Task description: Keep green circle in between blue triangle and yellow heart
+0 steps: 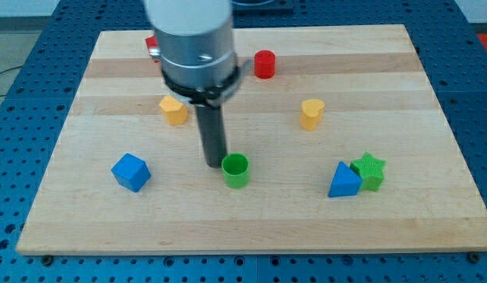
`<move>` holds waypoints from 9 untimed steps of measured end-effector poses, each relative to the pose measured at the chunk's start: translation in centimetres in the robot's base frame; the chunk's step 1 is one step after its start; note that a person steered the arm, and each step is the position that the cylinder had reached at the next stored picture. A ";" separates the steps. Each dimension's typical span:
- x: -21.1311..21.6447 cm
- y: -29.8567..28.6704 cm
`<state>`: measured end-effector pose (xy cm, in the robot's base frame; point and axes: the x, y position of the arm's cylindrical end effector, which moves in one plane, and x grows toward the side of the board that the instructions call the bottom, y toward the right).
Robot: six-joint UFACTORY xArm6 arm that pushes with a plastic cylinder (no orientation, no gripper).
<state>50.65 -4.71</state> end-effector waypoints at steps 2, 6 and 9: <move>4.6 4.8; 3.1 1.5; 2.1 9.1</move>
<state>52.71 4.40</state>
